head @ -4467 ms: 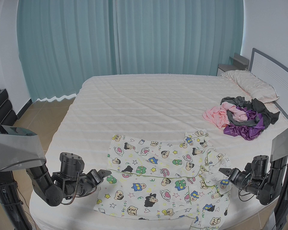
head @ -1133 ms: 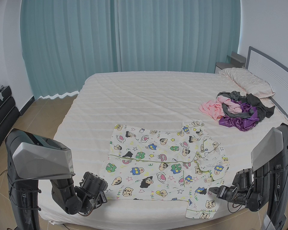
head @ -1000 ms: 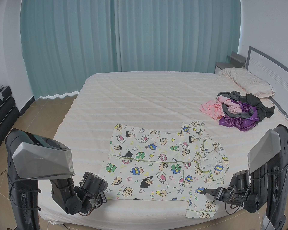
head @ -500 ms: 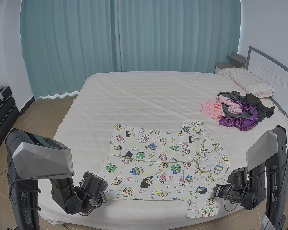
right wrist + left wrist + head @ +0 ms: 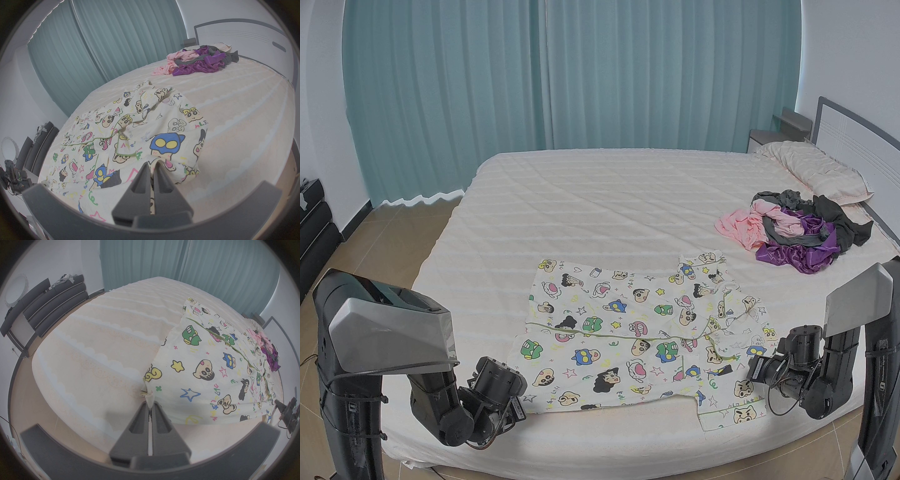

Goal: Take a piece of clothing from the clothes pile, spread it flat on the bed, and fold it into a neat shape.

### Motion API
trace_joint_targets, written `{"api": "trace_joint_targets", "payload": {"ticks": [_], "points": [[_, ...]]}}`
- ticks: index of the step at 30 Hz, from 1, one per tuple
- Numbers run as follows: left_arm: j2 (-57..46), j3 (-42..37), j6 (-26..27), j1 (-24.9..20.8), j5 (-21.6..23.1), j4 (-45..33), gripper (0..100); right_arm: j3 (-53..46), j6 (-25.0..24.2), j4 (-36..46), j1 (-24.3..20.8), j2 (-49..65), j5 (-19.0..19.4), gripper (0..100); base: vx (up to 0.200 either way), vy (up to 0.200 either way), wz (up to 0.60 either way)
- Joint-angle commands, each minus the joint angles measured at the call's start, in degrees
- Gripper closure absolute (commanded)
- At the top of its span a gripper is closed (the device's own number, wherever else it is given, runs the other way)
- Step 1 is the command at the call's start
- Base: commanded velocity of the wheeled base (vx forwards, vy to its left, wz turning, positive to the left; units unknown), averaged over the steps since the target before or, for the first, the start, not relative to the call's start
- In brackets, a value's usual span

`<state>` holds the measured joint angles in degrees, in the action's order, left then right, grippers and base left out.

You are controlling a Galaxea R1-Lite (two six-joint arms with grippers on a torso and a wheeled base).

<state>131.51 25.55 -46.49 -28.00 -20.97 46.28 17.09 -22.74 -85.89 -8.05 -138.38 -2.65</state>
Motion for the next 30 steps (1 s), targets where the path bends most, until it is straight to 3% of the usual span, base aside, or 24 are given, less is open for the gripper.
{"api": "trace_joint_targets", "payload": {"ticks": [1,7,10,15,21,26,28,30], "points": [[0.76,0.29,-0.09,-0.04,0.05,0.04,100,1.54,0.15,0.38,0.4,-0.58,0.18,0,0.0,0.0,0.0],[0.85,0.38,-0.09,-0.04,0.05,0.04,100,-1.18,0.24,0.29,2.07,0.83,0.71,0,0.0,0.0,0.0],[0.94,0.55,-0.09,-0.04,0.14,0.04,100,-4.7,0.32,-0.15,5.41,3.02,1.06,0,0.0,0.0,0.0],[0.94,0.64,-0.09,-0.04,0.23,0.04,100,-10.68,0.32,-3.84,7.87,5.31,5.02,0,0.0,0.0,0.0],[0.94,0.64,-0.09,-0.04,0.23,0.04,100,-13.58,0.32,-4.02,8.31,6.89,6.25,0,0.0,0.0,0.0],[0.94,0.64,-0.09,-0.04,0.75,0.04,100,-17.09,2.08,-3.93,4.79,5.48,10.91,0,0.0,0.0,0.0],[0.85,0.55,-0.09,-0.04,0.84,0.04,100,-17.09,2.7,-3.93,4.18,4.08,10.82,0,0.0,0.0,0.0],[0.85,0.55,-0.09,-0.04,0.93,0.04,100,-17.09,6.48,-4.02,2.51,-0.67,10.47,0,0.0,0.0,0.0]]}}
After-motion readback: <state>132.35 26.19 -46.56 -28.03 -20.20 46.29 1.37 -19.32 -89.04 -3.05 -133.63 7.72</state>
